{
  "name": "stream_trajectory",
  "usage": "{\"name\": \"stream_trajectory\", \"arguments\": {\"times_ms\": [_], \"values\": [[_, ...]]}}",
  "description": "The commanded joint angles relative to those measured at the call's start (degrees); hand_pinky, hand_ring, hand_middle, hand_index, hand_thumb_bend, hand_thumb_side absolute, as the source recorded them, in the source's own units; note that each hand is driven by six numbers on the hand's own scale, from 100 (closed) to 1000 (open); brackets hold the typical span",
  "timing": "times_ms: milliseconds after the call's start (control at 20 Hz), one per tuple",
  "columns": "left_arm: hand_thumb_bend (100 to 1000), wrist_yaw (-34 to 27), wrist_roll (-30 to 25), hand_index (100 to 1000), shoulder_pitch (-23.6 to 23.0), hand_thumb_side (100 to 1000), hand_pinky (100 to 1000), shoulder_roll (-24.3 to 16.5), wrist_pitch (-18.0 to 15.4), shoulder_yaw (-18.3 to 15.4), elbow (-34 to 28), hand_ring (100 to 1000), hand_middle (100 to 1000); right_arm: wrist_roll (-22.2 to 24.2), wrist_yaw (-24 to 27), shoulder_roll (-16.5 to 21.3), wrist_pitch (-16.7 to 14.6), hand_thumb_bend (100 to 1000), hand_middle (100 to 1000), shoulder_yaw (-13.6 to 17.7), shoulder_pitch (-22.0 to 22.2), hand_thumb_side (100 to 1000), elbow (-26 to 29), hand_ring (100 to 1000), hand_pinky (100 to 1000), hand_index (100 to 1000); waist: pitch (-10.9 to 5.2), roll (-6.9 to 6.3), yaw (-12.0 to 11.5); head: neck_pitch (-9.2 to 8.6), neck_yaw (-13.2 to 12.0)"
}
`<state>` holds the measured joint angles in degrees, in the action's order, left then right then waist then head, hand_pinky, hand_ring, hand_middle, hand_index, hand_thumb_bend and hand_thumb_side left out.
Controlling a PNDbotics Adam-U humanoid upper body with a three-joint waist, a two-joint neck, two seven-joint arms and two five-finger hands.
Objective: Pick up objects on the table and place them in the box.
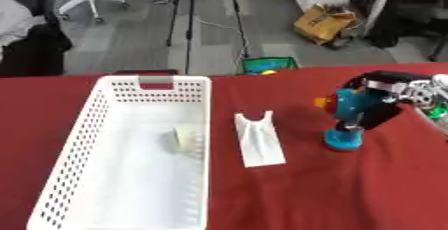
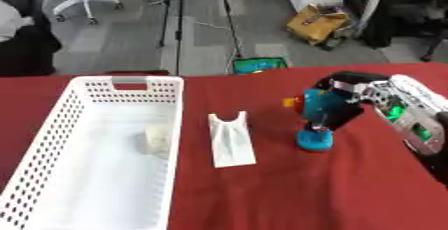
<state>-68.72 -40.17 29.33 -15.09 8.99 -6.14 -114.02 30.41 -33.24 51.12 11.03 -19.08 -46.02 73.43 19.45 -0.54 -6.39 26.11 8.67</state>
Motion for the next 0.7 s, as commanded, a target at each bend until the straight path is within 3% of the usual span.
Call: {"name": "stream_trajectory", "arguments": {"times_ms": [50, 450, 700], "values": [[100, 0.0, -0.4, 680, 0.8, 868, 660, -0.4, 0.1, 0.1, -0.6, 500, 584, -0.4, -0.7, 0.8, -0.1, 538, 767, 0.1, -0.7, 407, -0.6, 577, 428, 877, -1.13, 0.03, 0.0, -0.69, 0.2], [100, -0.1, -0.8, 666, 0.9, 868, 655, -0.4, 0.2, 0.1, -0.6, 500, 582, -0.8, -1.2, 0.5, -0.1, 413, 720, -0.1, -0.8, 440, -1.3, 562, 420, 847, -1.17, 0.07, 0.0, -0.97, 0.3], [100, -0.1, -0.9, 665, 0.8, 869, 654, -0.4, 0.2, 0.1, -0.6, 500, 581, -1.2, -1.1, 0.3, -0.2, 391, 704, -0.1, -1.1, 457, -1.7, 553, 410, 833, -1.15, 0.06, 0.0, -1.08, 0.4]]}}
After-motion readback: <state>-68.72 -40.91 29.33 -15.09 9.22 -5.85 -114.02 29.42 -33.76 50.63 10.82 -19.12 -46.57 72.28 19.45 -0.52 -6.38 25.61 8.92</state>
